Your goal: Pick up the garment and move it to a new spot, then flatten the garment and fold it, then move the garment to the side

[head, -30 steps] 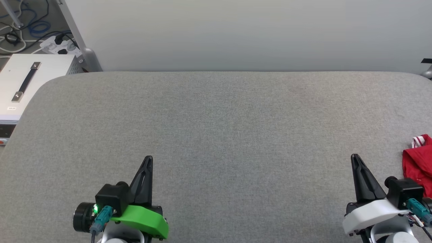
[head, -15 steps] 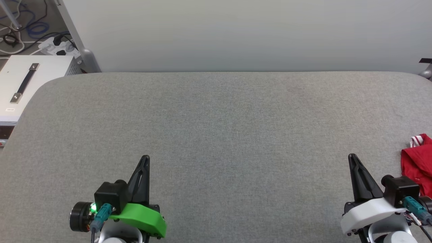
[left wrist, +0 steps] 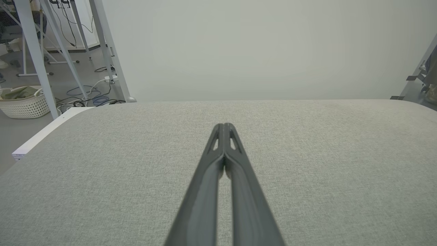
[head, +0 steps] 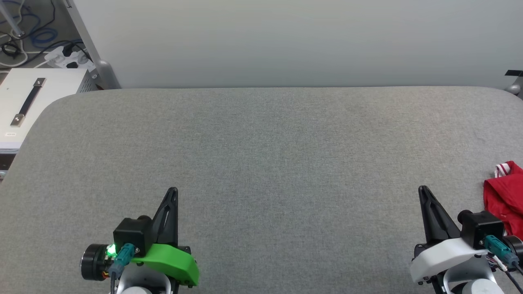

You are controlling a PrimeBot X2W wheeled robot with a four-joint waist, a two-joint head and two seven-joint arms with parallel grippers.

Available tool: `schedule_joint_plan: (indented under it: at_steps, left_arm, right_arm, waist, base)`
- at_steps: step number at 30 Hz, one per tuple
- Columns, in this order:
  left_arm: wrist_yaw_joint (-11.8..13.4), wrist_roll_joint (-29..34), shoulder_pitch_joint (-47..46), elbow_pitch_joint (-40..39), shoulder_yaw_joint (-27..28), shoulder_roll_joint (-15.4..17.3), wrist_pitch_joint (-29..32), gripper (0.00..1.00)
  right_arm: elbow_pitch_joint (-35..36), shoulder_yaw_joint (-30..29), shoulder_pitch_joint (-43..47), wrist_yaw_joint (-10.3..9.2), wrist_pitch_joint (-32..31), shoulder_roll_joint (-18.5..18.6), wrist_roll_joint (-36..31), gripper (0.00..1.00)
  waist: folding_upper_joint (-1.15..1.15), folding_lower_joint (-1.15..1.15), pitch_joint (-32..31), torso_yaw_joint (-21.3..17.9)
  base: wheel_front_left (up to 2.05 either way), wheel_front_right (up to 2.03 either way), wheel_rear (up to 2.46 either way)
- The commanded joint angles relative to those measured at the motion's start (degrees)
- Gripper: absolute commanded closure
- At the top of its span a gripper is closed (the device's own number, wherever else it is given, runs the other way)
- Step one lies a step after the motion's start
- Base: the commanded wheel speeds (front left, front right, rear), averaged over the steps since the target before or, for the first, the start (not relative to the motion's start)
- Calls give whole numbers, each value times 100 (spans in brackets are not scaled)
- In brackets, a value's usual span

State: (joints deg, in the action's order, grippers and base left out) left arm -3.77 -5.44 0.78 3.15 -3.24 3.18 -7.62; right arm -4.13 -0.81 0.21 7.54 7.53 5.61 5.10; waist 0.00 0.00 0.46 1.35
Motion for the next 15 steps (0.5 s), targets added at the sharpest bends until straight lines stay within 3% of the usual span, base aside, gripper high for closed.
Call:
schedule_joint_plan:
  at_steps: [1, 15]
  left_arm:
    - [34, 58, -37, -29, 37, -15, 33, 100]
    - [109, 165, -46, -92, 100, -18, 194, 100]
  right_arm:
    - [45, 18, -11, -3, -35, -35, -64, 100]
    - [126, 32, -13, -3, -193, -88, -163, 100]
  waist:
    - [0, 0, -1, -3]
    - [0, 0, -11, -32]
  base:
    - [0, 0, 0]
    - [0, 0, 0]
